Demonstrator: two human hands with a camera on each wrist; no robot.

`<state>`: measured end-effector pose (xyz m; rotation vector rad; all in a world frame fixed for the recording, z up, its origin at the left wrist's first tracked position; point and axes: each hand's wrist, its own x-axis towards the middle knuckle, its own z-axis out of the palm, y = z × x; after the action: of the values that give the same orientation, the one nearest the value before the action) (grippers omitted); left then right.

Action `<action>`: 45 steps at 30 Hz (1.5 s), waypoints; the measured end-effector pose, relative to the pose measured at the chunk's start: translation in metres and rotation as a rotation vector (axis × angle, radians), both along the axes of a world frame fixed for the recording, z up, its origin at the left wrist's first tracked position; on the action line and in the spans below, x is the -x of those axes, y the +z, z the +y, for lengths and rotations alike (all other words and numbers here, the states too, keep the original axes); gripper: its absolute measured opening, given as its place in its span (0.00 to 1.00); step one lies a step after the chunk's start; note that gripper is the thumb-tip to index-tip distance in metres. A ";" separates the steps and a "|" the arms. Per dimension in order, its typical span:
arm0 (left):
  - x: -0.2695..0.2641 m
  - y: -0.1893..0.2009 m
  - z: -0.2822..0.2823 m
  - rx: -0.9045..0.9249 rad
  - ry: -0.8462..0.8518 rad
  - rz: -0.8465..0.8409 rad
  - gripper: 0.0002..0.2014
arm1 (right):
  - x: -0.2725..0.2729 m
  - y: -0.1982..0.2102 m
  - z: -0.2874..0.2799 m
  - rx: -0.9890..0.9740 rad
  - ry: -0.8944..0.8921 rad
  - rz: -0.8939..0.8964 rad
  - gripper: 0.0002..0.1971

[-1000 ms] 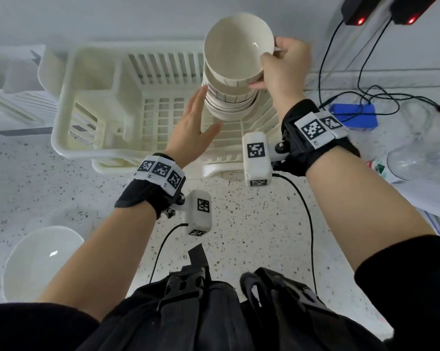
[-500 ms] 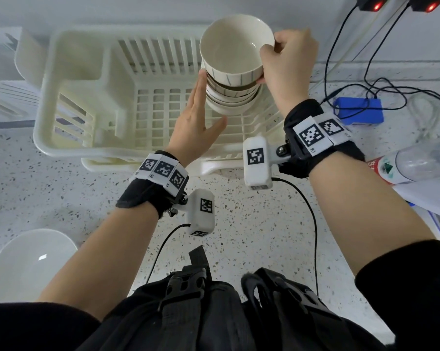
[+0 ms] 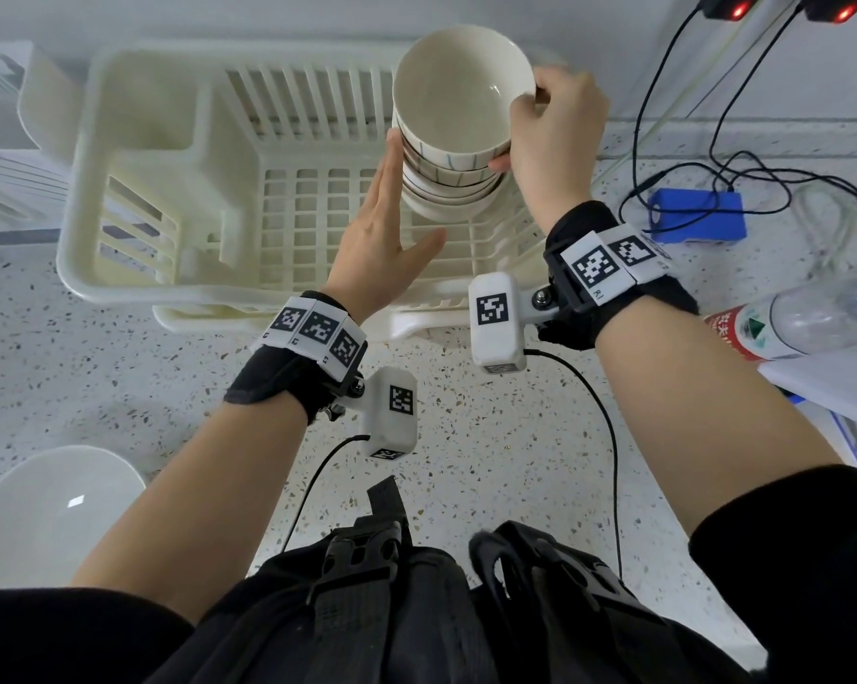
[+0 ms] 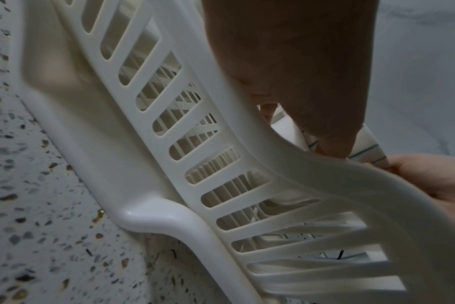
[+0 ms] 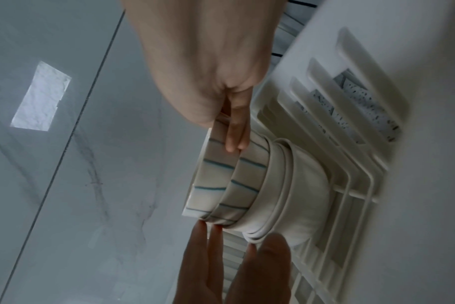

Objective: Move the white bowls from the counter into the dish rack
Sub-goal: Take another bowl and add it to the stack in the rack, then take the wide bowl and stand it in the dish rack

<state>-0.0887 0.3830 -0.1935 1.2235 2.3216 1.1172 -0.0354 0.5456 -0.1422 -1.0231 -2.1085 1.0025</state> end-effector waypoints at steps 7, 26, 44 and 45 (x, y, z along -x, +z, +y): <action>0.000 0.001 0.001 -0.012 0.001 0.027 0.44 | 0.002 -0.004 0.000 0.082 0.009 0.000 0.12; -0.007 0.010 -0.006 0.024 -0.004 0.045 0.43 | -0.005 0.008 -0.004 0.197 0.031 -0.008 0.17; -0.069 0.061 -0.103 -0.032 0.093 -0.021 0.24 | -0.090 0.050 -0.139 0.126 0.142 0.027 0.09; -0.071 0.062 -0.114 -0.036 0.105 -0.028 0.22 | -0.092 0.051 -0.153 0.130 0.173 0.025 0.09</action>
<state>-0.0172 0.2685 -0.1311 1.1015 2.3787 1.2072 0.0566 0.3931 -0.0914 -0.8952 -2.1631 1.2442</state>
